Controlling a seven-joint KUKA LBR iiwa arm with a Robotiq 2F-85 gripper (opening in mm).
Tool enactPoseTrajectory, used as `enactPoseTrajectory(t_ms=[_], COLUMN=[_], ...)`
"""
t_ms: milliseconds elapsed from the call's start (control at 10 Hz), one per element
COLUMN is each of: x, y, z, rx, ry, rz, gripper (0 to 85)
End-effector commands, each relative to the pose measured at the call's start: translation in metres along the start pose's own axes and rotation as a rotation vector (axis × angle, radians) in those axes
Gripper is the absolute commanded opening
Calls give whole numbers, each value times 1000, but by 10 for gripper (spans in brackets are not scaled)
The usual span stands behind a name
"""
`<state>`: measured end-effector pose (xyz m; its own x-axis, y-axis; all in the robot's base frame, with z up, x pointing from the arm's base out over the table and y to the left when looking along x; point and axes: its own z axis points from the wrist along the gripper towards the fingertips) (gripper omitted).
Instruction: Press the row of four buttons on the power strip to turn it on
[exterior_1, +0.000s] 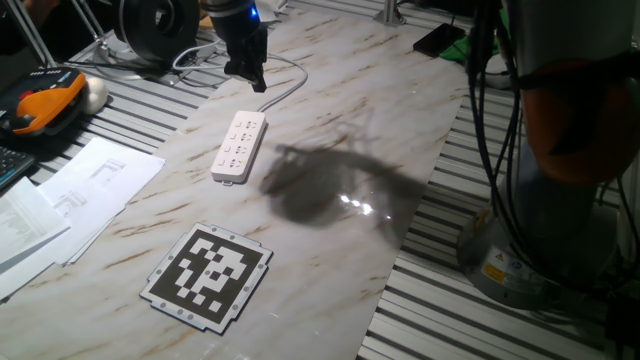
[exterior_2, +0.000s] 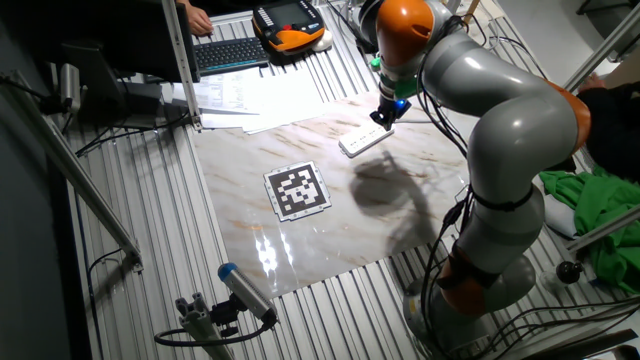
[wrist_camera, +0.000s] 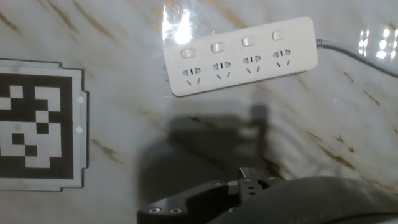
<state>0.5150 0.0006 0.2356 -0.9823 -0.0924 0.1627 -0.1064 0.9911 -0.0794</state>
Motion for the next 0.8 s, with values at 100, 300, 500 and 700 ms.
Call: enactPoseTrajectory(t_ms=[100,300,500,700], x=[0,0,0,0], y=[0,0,0,0], z=[0,0,0,0], rx=[-12,-17,-16,-12], ry=[3,-7,0,3], rz=[0,2,5,-39], gripper=[0,0,0,0])
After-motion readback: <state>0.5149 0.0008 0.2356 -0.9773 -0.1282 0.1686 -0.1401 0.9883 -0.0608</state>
